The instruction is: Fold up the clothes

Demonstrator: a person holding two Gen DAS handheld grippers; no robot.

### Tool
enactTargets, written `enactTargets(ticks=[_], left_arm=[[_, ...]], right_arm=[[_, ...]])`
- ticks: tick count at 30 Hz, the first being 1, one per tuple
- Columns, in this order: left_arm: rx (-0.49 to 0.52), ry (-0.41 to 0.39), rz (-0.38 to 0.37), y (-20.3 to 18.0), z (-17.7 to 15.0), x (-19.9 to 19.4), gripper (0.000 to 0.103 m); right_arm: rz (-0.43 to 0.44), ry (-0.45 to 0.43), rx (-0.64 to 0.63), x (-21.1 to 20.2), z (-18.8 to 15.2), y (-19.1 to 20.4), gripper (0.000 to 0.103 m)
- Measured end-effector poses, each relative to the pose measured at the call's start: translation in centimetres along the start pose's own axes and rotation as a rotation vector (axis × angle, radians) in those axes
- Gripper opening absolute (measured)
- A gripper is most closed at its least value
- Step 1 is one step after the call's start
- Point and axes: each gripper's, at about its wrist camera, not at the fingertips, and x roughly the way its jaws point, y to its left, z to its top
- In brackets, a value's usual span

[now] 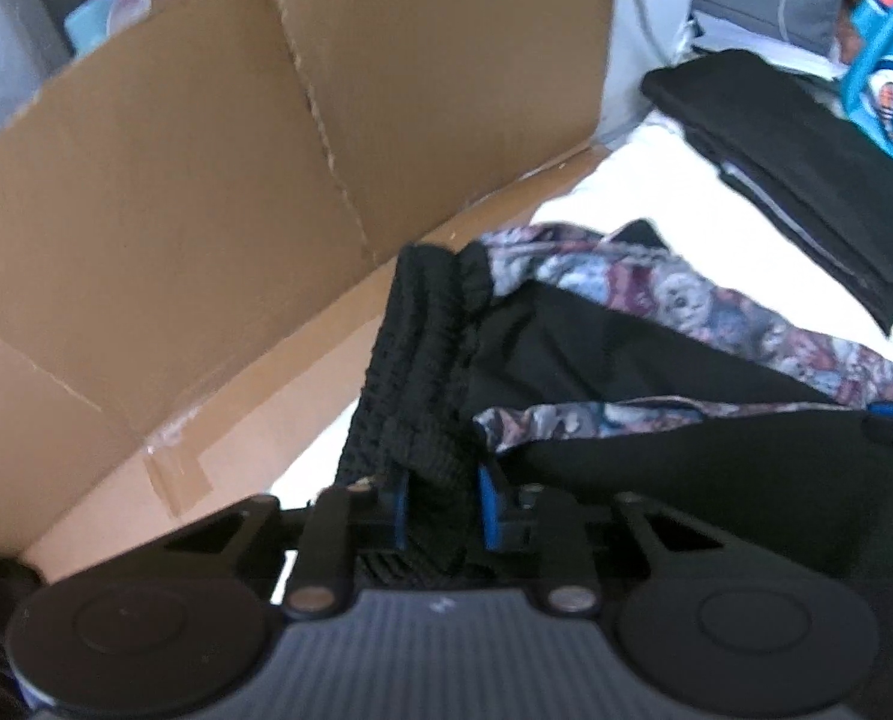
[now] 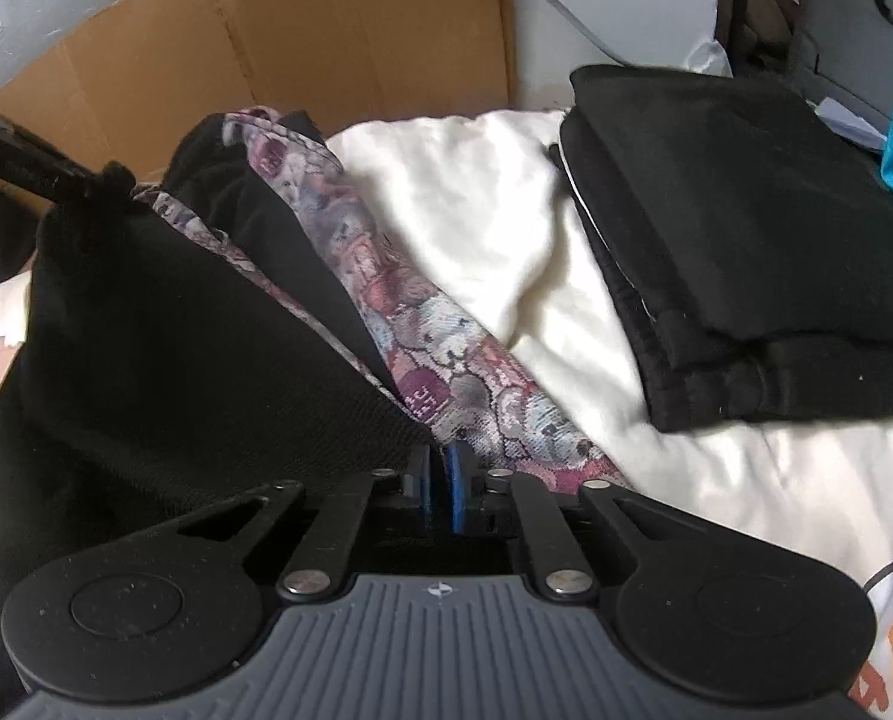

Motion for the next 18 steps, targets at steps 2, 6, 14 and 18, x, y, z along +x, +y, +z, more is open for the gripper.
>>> enactTargets(ticks=[2,6,14,18], left_arm=[[0.009,-0.022,0.003,-0.2,0.2,-1.0,0.022],[0.003,-0.084,0.007,-0.2,0.7,-3.0,0.021],[-0.024,-0.177,0.025,-0.6,2.6,-2.8,0.021],[-0.085,-0.206,0.004,-0.3,3.8,-1.0,0.021]], right_arm=[[0.009,-0.020,0.022,-0.7,0.2,-0.4,0.001],[0.010,-0.068,0.055,-2.0,0.6,-1.0,0.001],[-0.019,-0.125,0.130,-2.8,0.8,-2.4,0.001],[-0.032,-0.131,0.155,-2.6,0.7,-2.8,0.001]])
